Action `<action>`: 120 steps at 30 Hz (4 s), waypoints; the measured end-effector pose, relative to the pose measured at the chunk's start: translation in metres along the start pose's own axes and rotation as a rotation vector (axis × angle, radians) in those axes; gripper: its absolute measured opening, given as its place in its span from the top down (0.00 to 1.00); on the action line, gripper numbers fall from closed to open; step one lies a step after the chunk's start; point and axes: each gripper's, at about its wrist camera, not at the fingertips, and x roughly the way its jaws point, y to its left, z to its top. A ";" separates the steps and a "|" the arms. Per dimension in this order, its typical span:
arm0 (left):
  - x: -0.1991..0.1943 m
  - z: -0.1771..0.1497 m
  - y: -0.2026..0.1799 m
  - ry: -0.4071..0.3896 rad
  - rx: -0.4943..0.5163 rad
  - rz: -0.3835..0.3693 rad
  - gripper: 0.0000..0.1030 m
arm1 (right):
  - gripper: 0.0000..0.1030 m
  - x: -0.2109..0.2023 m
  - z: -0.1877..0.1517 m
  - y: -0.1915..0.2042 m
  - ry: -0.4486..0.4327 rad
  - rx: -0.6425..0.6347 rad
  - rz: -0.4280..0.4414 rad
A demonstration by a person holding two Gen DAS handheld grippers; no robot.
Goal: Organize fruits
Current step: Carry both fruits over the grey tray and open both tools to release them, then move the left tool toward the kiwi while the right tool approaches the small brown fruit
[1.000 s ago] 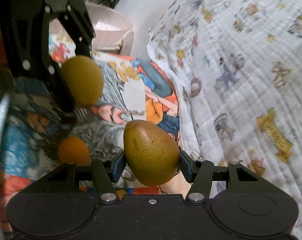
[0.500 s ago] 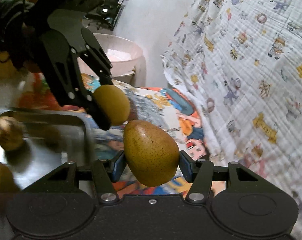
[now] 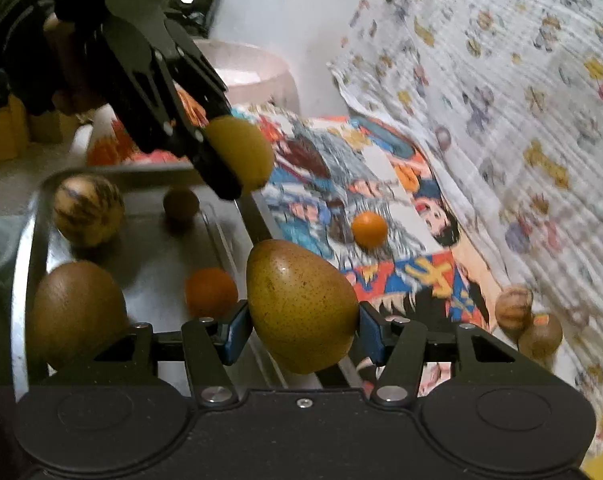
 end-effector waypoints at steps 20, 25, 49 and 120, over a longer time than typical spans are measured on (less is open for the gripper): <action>0.015 -0.011 0.004 0.061 0.007 0.041 0.41 | 0.44 0.014 0.000 0.014 0.093 -0.012 -0.074; 0.016 -0.010 0.006 0.068 0.003 0.034 0.41 | 0.43 0.016 0.002 0.014 0.102 -0.010 -0.068; 0.003 -0.014 0.004 0.046 -0.035 0.036 0.21 | 0.33 0.012 0.000 0.014 0.105 0.000 -0.084; -0.006 0.020 -0.110 0.091 0.020 0.095 0.01 | 0.01 -0.104 -0.040 -0.035 0.092 0.411 -0.282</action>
